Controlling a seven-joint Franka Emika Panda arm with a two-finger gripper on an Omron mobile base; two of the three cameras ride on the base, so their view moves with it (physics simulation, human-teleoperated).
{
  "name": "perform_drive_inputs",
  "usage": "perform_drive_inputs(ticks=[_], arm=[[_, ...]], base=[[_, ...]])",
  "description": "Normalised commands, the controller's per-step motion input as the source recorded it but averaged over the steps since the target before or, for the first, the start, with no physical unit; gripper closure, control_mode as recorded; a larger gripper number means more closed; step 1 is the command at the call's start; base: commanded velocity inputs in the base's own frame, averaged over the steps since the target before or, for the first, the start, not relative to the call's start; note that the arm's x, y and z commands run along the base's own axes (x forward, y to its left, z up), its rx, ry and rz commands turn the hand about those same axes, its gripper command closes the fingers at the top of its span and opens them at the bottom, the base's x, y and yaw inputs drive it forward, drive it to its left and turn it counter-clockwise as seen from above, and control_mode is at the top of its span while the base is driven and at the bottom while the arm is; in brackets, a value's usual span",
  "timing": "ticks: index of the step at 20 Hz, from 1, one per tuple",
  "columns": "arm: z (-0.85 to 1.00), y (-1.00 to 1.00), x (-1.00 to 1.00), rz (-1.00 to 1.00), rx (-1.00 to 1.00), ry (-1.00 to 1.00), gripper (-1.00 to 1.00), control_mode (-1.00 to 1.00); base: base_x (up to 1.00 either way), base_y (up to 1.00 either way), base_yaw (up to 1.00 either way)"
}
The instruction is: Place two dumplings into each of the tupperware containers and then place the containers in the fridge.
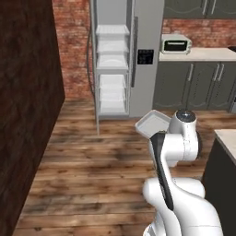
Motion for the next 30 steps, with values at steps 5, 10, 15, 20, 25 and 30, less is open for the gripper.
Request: perform_drive_inputs(ticks=[5, 10, 15, 20, 25, 30], arm=[[0.00, 0.00, 0.00, 0.00, 0.00, 0.00, 1.00, 1.00], [0.00, 0.00, 0.00, 0.00, 0.00, 0.00, 1.00, 1.00], [0.00, 0.00, 0.00, 0.00, 0.00, 0.00, 1.00, 1.00], [0.00, 0.00, 0.00, 0.00, 0.00, 0.00, 1.00, 1.00], [0.00, 0.00, 0.00, 0.00, 0.00, 0.00, 1.00, 1.00], [0.00, 0.00, 0.00, 0.00, 0.00, 0.00, 1.00, 1.00]], base=[[1.00, -0.06, -0.03], [1.00, -0.04, -0.03], [1.00, 0.00, -0.01], [1.00, 0.00, 0.00], [1.00, 0.02, 0.00], [1.00, 0.27, 0.00]])
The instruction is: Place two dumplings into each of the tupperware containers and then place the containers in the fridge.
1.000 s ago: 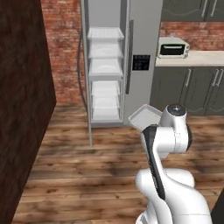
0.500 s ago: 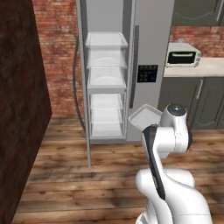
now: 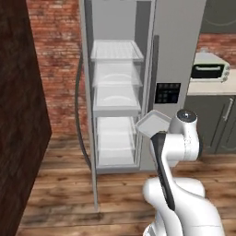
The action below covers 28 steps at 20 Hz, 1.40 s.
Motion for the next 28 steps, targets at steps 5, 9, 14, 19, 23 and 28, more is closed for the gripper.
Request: perform_drive_inputs(ticks=[5, 9, 14, 19, 23, 28], arm=[[0.00, 0.00, 0.00, 0.00, 0.00, 0.00, 1.00, 1.00], [0.00, 0.00, 0.00, 0.00, 0.00, 0.00, 1.00, 1.00], [0.00, 0.00, 0.00, 0.00, 0.00, 0.00, 1.00, 1.00], [0.00, 0.00, 0.00, 0.00, 0.00, 0.00, 1.00, 1.00], [0.00, 0.00, 0.00, 0.00, 0.00, 0.00, 1.00, 1.00], [0.00, 0.00, 0.00, 0.00, 0.00, 0.00, 1.00, 1.00]], base=[[1.00, 0.33, 0.00], [1.00, -0.03, 0.00], [0.98, -0.07, 0.00], [0.58, 0.00, 0.00], [0.23, 0.00, 0.03], [0.81, 0.01, 0.15]])
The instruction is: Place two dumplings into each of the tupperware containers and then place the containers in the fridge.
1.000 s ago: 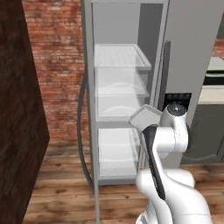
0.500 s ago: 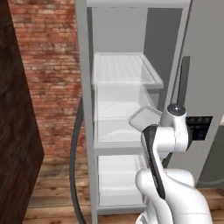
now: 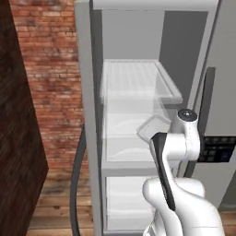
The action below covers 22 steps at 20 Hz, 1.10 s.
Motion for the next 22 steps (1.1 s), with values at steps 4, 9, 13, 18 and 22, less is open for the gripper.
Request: perform_drive_inputs(ticks=[4, 9, 13, 18, 22], arm=[[0.00, 0.00, 0.00, 0.00, 0.00, 0.00, 1.00, 1.00], [0.00, 0.00, 0.03, 0.04, 0.02, -0.05, 1.00, -1.00], [0.00, 0.00, -0.25, 0.01, 0.08, -0.33, 1.00, -1.00], [0.00, 0.05, -0.72, 0.00, 0.07, -0.44, 1.00, -1.00], [0.00, 0.32, -0.98, 0.00, -0.01, -0.40, 1.00, -1.00]], base=[[0.45, 0.00, 0.01], [0.01, 0.00, 0.00], [0.00, 0.00, 0.00], [0.00, 0.00, 0.00], [0.00, 0.00, 0.00]])
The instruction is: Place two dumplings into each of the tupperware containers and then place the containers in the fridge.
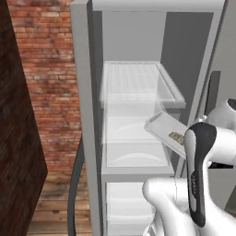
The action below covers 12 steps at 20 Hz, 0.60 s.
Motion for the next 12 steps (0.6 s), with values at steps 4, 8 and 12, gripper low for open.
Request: perform_drive_inputs(ticks=[4, 8, 12], arm=[[0.11, 0.55, -0.99, -0.02, -0.10, -0.34, 1.00, -1.00], [0.19, 0.44, -0.29, -0.16, -0.05, -0.33, 1.00, -1.00], [0.16, 0.31, 0.32, -0.16, -0.09, -0.14, 1.00, -1.00]], base=[[0.00, 0.00, 0.00], [0.00, 0.00, 0.00], [0.00, 0.00, 0.00]])
